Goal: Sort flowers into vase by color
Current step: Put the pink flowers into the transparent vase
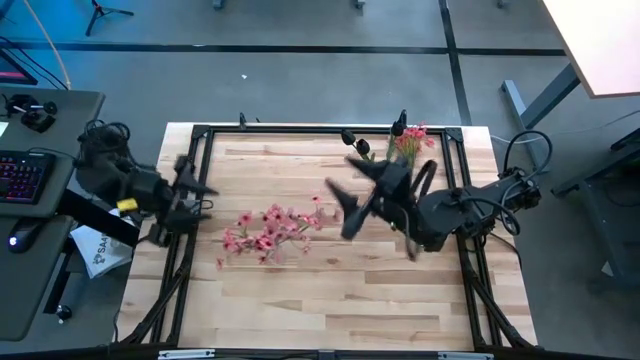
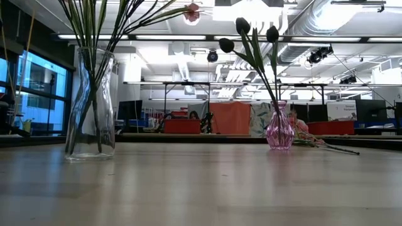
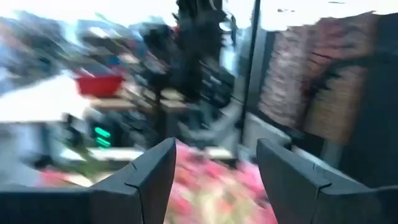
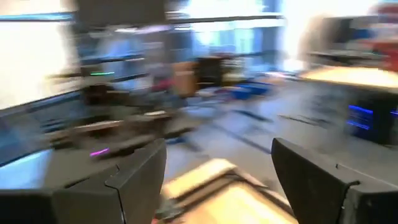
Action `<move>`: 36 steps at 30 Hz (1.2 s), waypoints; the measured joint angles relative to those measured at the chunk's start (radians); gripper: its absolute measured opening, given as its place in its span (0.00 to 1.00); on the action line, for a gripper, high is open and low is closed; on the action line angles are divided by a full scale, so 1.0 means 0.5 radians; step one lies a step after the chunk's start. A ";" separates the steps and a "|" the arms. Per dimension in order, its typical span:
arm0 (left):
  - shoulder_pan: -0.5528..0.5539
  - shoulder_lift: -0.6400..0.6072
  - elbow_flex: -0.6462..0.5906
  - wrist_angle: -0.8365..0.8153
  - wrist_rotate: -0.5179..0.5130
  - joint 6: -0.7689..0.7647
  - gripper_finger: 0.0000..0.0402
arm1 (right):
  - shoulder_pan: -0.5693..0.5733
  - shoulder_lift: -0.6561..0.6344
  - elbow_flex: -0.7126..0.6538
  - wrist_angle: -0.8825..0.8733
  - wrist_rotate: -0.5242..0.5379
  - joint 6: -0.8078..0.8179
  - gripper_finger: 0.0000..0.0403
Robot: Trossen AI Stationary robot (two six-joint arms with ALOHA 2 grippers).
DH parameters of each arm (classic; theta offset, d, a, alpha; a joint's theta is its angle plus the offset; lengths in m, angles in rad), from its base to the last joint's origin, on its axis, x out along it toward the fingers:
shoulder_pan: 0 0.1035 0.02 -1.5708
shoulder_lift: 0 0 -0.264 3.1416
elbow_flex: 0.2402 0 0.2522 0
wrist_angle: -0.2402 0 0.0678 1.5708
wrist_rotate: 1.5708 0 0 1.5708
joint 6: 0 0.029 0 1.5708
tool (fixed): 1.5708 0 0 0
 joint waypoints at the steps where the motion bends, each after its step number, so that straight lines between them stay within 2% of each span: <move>1: 0.003 -0.013 0.000 0.054 -0.107 0.094 0.53 | -0.001 -0.001 0.000 -0.045 0.146 0.044 0.72; 4: 0.049 -0.029 -0.018 0.209 -0.452 0.364 0.53 | -0.013 -0.006 0.001 -0.269 0.456 0.233 0.72; 6: 0.133 -0.027 -0.035 0.278 -0.503 0.459 0.53 | -0.050 -0.028 0.001 -0.595 0.504 0.549 0.71; 7: 0.188 -0.024 -0.053 0.314 -0.468 0.460 0.53 | -0.076 -0.048 0.001 -0.811 0.457 0.802 0.71; 11: 0.450 -0.016 -0.095 0.311 -0.150 0.283 0.53 | -0.280 -0.137 0.001 -1.810 0.017 1.806 0.67; 14: 0.680 0.008 -0.096 0.313 -0.014 0.197 0.53 | -0.403 -0.146 0.000 -2.242 -0.037 2.101 0.65; 17: 0.950 0.078 -0.096 0.441 0.143 0.177 0.53 | -0.540 -0.206 0.000 -2.361 -0.028 1.993 0.63; 20: 1.262 0.201 -0.096 0.569 0.411 0.076 0.53 | -0.732 -0.287 0.002 -2.383 -0.046 1.723 0.63; 22: 1.488 0.315 -0.096 0.653 0.607 -0.042 0.53 | -0.895 -0.335 0.002 -2.383 -0.145 1.508 0.63; 26: 1.907 0.581 -0.091 0.777 0.990 -0.334 0.53 | -1.303 -0.466 0.001 -2.354 -0.433 1.109 0.63; 28: 2.067 0.708 -0.050 0.786 1.105 -0.439 0.53 | -1.537 -0.524 0.001 -2.304 -0.548 0.890 0.63; 32: 2.280 0.863 0.029 0.824 1.187 -0.525 0.53 | -2.067 -0.600 0.001 -2.124 -0.901 0.473 0.63; 36: 2.401 0.936 0.060 0.860 1.195 -0.537 0.53 | -2.594 -0.597 -0.014 -1.969 -1.451 0.237 0.63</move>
